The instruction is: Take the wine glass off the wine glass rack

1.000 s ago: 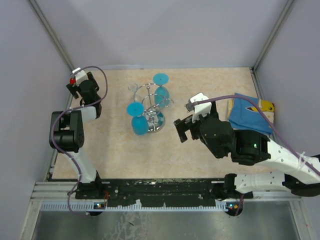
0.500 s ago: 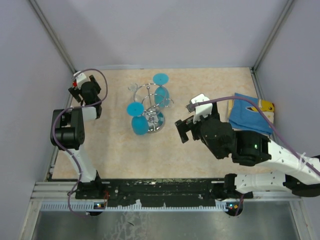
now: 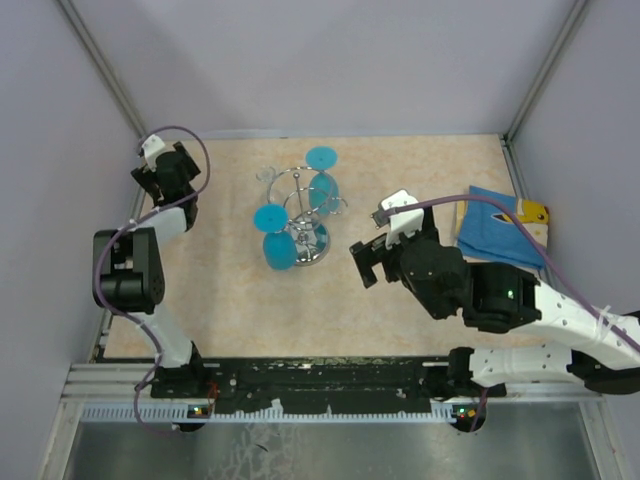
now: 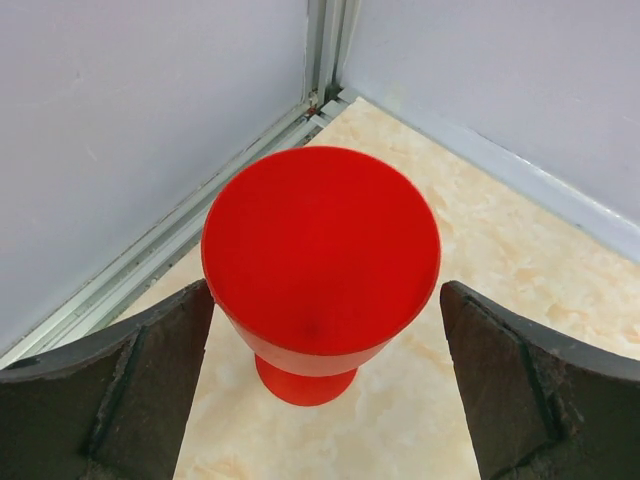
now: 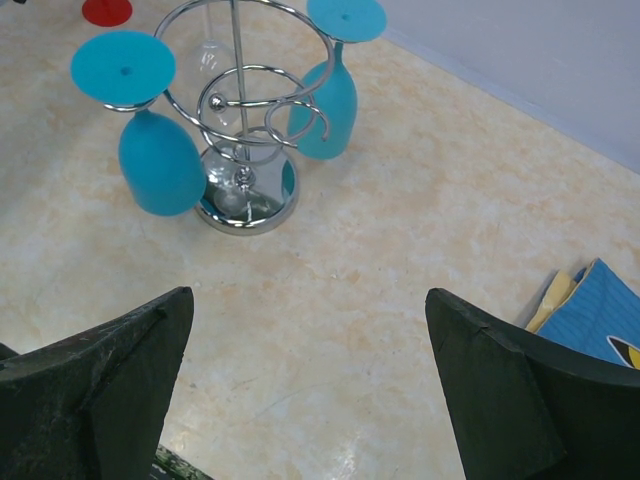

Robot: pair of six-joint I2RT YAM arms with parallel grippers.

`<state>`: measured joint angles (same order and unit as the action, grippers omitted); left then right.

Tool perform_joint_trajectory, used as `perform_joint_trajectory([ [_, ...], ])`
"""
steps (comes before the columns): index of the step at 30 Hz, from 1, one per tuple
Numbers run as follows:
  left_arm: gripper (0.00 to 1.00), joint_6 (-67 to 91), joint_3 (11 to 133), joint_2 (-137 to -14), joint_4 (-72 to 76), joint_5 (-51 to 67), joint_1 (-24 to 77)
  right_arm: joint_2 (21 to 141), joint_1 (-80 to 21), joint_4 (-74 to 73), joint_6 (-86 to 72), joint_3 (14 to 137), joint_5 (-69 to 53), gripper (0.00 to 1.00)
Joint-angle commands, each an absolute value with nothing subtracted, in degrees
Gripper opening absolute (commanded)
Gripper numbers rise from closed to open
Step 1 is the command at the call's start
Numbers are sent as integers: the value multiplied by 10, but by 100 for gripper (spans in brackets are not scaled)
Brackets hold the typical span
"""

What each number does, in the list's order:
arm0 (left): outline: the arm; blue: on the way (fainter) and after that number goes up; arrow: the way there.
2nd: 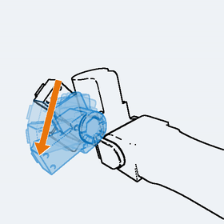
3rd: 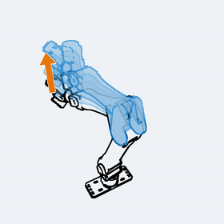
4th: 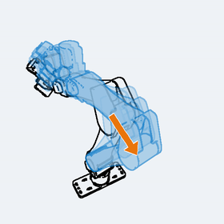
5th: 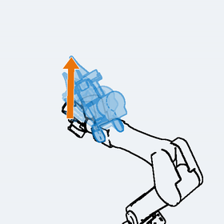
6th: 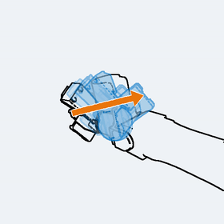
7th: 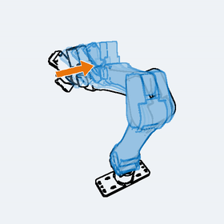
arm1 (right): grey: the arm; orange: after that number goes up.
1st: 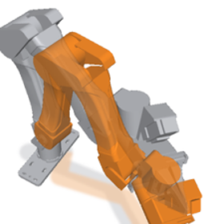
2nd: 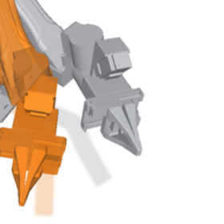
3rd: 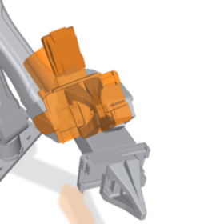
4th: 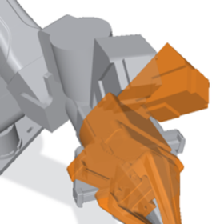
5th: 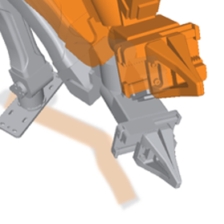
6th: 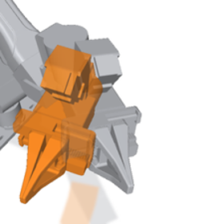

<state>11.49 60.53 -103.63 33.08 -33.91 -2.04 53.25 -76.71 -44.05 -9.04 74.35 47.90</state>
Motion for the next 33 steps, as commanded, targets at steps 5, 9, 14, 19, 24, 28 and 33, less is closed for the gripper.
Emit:
perform_joint_trajectory([
  [5, 100, 186, 625, -966, 176, -320, -21, 533, -763, -393, -82, 740, 478, 99],
  [9, 100, 222, 608, -909, 104, -339, -21, 550, -717, -384, -107, 742, 420, 99],
  [14, 100, 257, 592, -818, 19, -345, -21, 579, -623, -363, -147, 739, 280, 97],
  [19, 100, 289, 599, -733, -79, -315, -20, 587, -494, -338, -194, 747, 171, 96],
  [24, 100, 335, 621, -659, -167, -237, -20, 618, -340, -302, -229, 764, -3, 89],
  [28, 96, 337, 646, -627, -201, -143, -20, 670, -256, -249, -264, 775, -147, 68],
  [33, 93, 324, 675, -606, -218, -45, -20, 770, -221, -204, -286, 818, -230, 48],
])
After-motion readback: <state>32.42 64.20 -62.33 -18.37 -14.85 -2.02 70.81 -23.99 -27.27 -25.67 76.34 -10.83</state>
